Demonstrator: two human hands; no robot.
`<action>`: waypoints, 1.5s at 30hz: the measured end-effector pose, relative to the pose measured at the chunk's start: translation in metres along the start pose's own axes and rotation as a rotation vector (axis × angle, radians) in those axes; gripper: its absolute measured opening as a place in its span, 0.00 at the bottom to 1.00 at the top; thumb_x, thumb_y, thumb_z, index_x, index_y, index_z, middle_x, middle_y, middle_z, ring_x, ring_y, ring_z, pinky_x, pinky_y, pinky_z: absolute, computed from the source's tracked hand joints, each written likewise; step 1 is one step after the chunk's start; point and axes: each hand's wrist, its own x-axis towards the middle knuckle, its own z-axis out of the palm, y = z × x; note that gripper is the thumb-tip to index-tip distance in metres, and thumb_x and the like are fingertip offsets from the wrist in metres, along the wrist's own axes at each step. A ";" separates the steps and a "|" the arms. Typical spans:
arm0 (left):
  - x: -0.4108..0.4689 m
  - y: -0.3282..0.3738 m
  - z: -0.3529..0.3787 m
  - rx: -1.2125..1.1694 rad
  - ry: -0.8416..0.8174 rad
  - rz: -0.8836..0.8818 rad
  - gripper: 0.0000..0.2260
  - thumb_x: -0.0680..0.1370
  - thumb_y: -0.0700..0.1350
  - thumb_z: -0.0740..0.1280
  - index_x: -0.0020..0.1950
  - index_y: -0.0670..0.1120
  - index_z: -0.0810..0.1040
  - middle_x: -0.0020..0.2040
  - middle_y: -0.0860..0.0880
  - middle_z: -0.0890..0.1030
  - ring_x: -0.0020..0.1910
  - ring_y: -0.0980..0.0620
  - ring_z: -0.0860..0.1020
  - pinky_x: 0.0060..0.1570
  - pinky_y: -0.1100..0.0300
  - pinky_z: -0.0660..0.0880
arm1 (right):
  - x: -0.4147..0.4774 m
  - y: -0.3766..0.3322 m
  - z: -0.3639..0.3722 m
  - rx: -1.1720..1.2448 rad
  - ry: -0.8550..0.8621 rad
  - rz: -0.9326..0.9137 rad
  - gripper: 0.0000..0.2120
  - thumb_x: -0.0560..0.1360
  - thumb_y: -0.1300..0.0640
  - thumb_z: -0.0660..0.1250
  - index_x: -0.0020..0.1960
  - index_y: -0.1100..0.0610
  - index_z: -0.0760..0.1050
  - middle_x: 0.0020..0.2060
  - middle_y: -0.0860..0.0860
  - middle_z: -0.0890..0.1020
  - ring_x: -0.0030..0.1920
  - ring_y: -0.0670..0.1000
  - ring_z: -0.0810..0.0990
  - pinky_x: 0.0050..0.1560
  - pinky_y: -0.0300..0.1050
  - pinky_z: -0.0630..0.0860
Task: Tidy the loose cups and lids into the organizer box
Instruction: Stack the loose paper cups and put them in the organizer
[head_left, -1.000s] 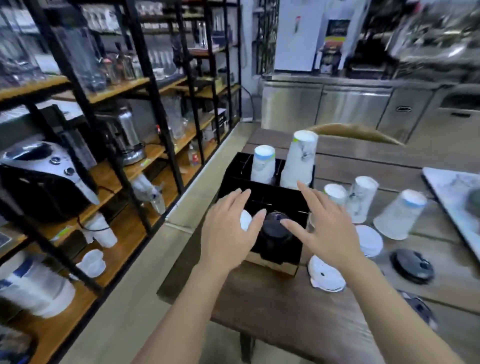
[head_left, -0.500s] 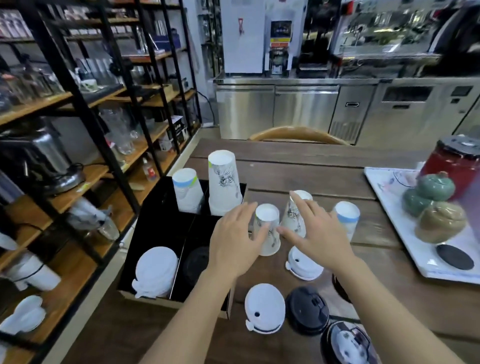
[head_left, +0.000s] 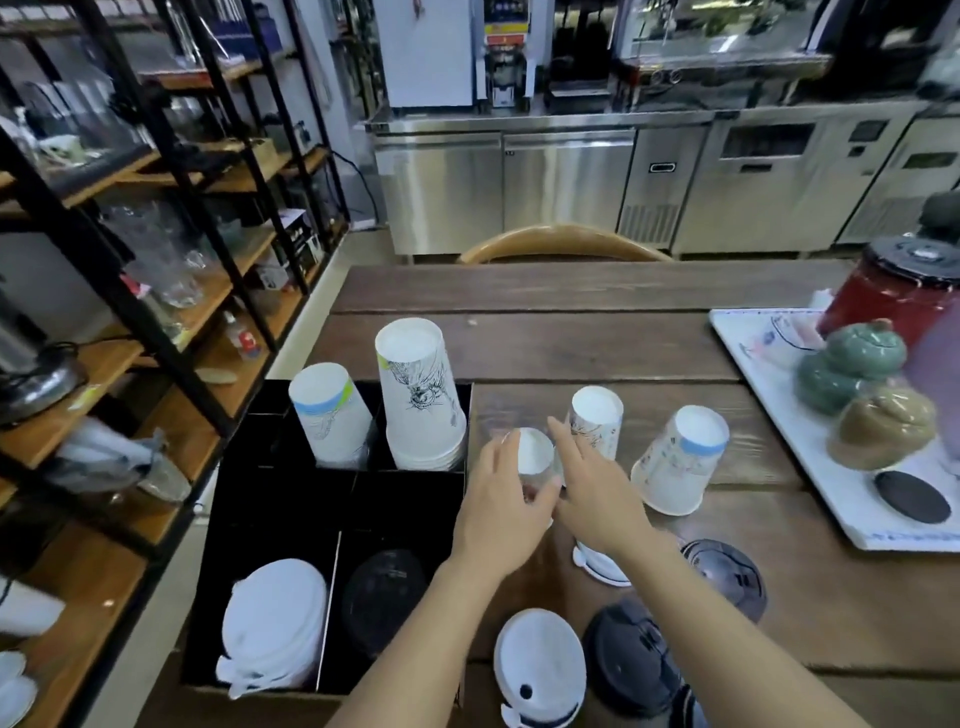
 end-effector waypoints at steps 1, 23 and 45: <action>0.002 -0.001 0.002 -0.011 -0.010 -0.017 0.30 0.77 0.53 0.63 0.76 0.46 0.56 0.75 0.47 0.60 0.74 0.50 0.60 0.71 0.57 0.60 | 0.001 0.000 0.003 0.047 -0.005 0.030 0.34 0.75 0.52 0.62 0.75 0.52 0.48 0.72 0.54 0.65 0.67 0.58 0.69 0.61 0.54 0.69; 0.024 0.044 -0.029 -0.345 0.170 0.083 0.32 0.66 0.63 0.61 0.67 0.49 0.68 0.61 0.50 0.74 0.62 0.52 0.72 0.64 0.51 0.70 | 0.011 -0.030 -0.066 0.414 0.377 -0.073 0.26 0.69 0.51 0.72 0.65 0.53 0.68 0.57 0.44 0.75 0.58 0.41 0.71 0.54 0.34 0.65; 0.082 0.066 0.020 -0.403 -0.046 -0.122 0.18 0.75 0.51 0.66 0.64 0.48 0.72 0.60 0.51 0.77 0.59 0.53 0.74 0.53 0.59 0.70 | 0.056 0.059 -0.057 0.328 0.258 0.087 0.25 0.68 0.46 0.67 0.60 0.55 0.66 0.51 0.51 0.78 0.52 0.54 0.76 0.45 0.51 0.75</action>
